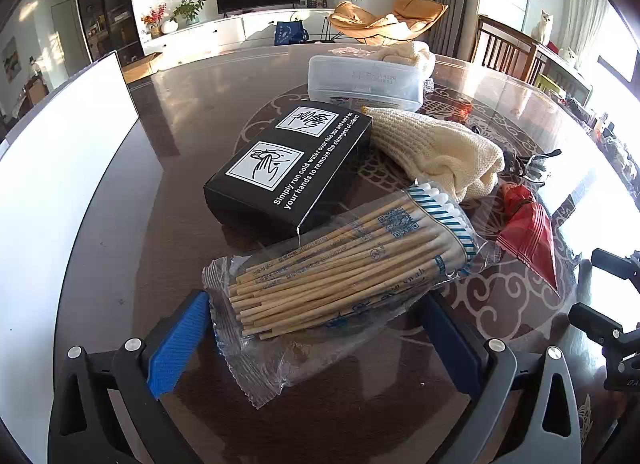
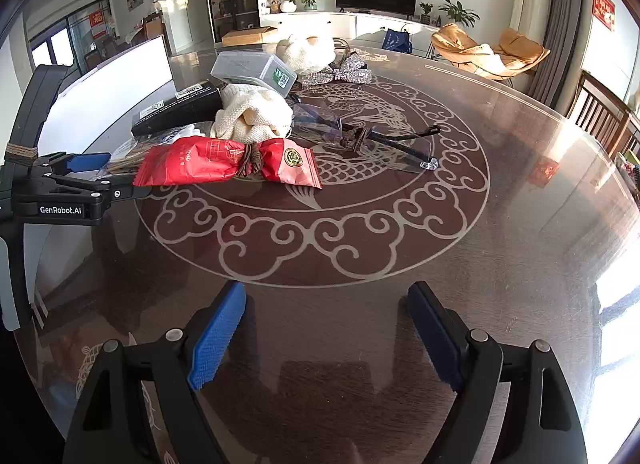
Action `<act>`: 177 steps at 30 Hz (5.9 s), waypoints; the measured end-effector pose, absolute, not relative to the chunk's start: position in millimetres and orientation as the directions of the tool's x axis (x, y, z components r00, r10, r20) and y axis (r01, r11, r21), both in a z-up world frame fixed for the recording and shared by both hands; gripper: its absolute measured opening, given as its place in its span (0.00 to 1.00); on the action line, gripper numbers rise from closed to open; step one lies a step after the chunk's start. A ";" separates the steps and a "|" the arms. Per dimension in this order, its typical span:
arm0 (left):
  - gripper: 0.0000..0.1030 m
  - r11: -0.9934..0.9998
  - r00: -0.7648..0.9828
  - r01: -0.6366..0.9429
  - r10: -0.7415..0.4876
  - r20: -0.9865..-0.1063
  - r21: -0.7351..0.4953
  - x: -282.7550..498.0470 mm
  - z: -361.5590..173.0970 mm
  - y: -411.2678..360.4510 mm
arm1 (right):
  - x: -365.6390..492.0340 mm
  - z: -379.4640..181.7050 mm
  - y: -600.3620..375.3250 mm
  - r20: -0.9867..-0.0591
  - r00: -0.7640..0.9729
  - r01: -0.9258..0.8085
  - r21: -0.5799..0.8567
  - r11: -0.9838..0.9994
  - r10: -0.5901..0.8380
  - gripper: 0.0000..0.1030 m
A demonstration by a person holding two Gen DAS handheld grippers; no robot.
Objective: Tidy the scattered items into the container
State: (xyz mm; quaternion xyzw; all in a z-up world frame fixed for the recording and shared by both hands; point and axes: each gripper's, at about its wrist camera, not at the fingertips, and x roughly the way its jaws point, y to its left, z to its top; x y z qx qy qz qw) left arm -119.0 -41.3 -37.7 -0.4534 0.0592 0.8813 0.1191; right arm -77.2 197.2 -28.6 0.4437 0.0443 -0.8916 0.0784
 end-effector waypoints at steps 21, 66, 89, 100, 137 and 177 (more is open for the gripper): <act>1.00 -0.965 -0.560 -0.264 0.157 -0.813 -0.004 -118.9 -38.2 -41.1 | -77.1 -28.3 197.3 -0.798 -0.594 0.179 -0.009 -0.984 -0.100 0.82; 1.00 -0.965 -0.561 -0.264 0.156 -0.813 -0.004 -118.8 -38.7 -40.9 | -77.3 -28.1 197.3 -0.798 -0.594 0.178 -0.009 -0.984 -0.100 0.82; 1.00 -0.965 -0.561 -0.264 0.156 -0.813 -0.004 -118.9 -39.0 -40.9 | -101.1 -30.6 195.8 -0.804 -0.589 0.141 -0.006 -0.990 -0.079 0.90; 1.00 -0.965 -0.561 -0.264 0.156 -0.813 -0.003 -119.1 -39.2 -40.8 | -108.1 -31.4 194.6 -0.806 -0.588 0.130 -0.006 -0.992 -0.072 0.92; 1.00 -0.965 -0.561 -0.264 0.156 -0.813 -0.003 -118.7 -39.6 -40.7 | -107.5 -31.0 194.7 -0.806 -0.588 0.129 -0.005 -0.992 -0.072 0.92; 1.00 -0.965 -0.561 -0.264 0.156 -0.813 -0.003 -117.9 -40.3 -40.4 | -107.8 -31.3 194.6 -0.806 -0.588 0.129 -0.005 -0.992 -0.072 0.92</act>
